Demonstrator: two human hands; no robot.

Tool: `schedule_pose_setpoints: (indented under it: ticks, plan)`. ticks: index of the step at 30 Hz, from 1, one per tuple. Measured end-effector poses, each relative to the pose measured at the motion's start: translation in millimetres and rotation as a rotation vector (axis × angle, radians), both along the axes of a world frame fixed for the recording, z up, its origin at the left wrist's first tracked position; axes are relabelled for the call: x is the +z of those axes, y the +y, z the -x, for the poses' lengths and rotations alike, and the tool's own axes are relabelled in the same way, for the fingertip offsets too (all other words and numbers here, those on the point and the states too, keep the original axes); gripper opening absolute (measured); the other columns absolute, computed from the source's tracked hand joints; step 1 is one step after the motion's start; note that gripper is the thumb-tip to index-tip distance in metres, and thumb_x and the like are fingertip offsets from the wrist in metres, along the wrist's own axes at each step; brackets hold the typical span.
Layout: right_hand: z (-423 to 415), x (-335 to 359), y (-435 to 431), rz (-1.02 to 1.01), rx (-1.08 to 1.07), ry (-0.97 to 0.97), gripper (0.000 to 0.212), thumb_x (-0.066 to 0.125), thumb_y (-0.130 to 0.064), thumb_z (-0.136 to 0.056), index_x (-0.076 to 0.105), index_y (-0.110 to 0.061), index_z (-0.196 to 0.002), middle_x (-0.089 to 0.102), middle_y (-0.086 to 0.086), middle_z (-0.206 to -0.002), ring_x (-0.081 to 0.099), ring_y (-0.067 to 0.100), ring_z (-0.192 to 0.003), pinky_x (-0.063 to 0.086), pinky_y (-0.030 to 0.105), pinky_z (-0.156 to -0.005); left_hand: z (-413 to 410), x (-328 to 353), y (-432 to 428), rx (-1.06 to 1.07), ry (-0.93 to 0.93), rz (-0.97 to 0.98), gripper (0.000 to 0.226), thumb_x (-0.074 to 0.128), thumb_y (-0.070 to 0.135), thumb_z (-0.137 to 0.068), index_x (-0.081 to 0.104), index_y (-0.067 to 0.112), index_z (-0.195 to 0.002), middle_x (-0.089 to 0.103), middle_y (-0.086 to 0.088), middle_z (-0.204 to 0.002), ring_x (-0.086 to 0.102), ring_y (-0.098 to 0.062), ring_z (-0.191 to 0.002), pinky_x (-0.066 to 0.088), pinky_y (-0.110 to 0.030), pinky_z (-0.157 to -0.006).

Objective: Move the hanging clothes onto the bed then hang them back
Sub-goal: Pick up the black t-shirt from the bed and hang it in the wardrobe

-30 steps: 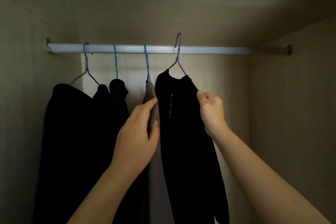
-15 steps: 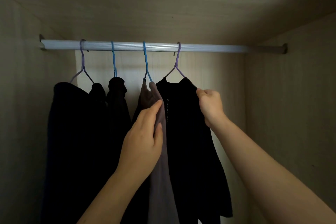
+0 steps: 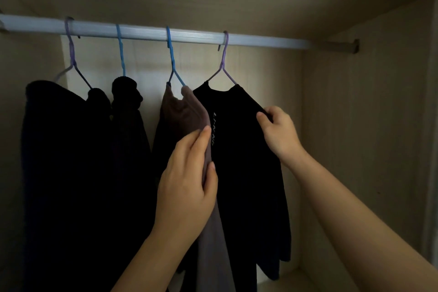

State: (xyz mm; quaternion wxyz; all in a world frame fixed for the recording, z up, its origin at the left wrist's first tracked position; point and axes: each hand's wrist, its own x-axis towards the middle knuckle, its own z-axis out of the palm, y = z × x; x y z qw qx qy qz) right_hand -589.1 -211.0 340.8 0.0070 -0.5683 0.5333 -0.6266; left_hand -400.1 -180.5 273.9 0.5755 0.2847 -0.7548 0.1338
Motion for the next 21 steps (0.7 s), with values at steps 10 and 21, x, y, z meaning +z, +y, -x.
schedule_pose_setpoints:
  ticks: [10, 21]
  plan:
    - [46.5, -98.3, 79.5, -0.275, 0.075, 0.135, 0.014, 0.057, -0.016, -0.089, 0.057, -0.021, -0.101, 0.064, -0.001, -0.102, 0.062, 0.014, -0.095, 0.05, 0.018, -0.077, 36.9, -28.0, 14.5, 0.18, 0.014, 0.29, 0.05, 0.056, 0.008, -0.083, 0.043, 0.012, -0.131, 0.039, -0.018, -0.135, 0.038, -0.03, -0.124, 0.031, -0.036, -0.104]
    - [124.4, -150.4, 179.0, -0.008, -0.79, 0.187, 0.03, 0.06, -0.008, -0.084, 0.05, -0.005, -0.112, 0.054, 0.012, -0.107, 0.052, 0.012, -0.086, 0.043, 0.014, -0.068, 81.4, -62.2, 25.5, 0.035, 0.241, 0.132, 0.058, 0.06, 0.011, -0.08, 0.037, 0.005, -0.133, 0.034, -0.032, -0.137, 0.028, -0.036, -0.13, 0.023, -0.039, -0.112]
